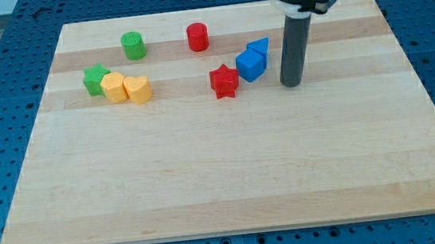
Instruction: Move the red star closer to the yellow heart
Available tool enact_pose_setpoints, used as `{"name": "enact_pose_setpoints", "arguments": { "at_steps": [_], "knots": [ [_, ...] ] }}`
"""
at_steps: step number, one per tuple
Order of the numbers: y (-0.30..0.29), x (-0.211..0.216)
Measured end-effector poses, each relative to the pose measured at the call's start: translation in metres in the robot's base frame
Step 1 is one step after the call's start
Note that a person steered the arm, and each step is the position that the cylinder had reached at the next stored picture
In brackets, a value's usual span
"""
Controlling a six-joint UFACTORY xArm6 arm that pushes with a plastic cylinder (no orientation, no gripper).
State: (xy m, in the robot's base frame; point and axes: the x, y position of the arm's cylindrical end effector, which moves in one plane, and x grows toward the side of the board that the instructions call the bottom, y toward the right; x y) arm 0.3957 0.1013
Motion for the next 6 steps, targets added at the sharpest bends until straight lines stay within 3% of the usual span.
{"name": "enact_pose_setpoints", "arguments": {
  "at_steps": [4, 6],
  "knots": [
    [-0.114, -0.005],
    [-0.113, -0.017]
  ]
}}
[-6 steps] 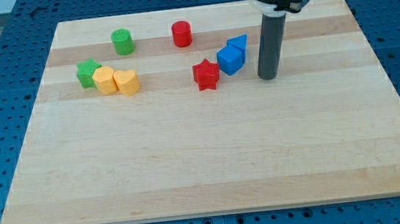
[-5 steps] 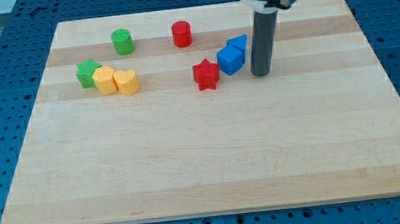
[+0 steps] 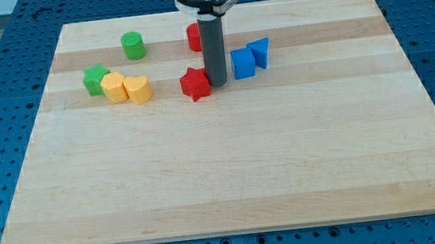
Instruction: Move the red star closer to the yellow heart
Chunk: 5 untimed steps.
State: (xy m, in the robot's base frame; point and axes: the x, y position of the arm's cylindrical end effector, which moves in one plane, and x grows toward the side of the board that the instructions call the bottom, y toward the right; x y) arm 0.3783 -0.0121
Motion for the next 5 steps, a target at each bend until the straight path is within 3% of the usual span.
{"name": "enact_pose_setpoints", "arguments": {
  "at_steps": [3, 5],
  "knots": [
    [-0.034, -0.004],
    [-0.022, -0.003]
  ]
}}
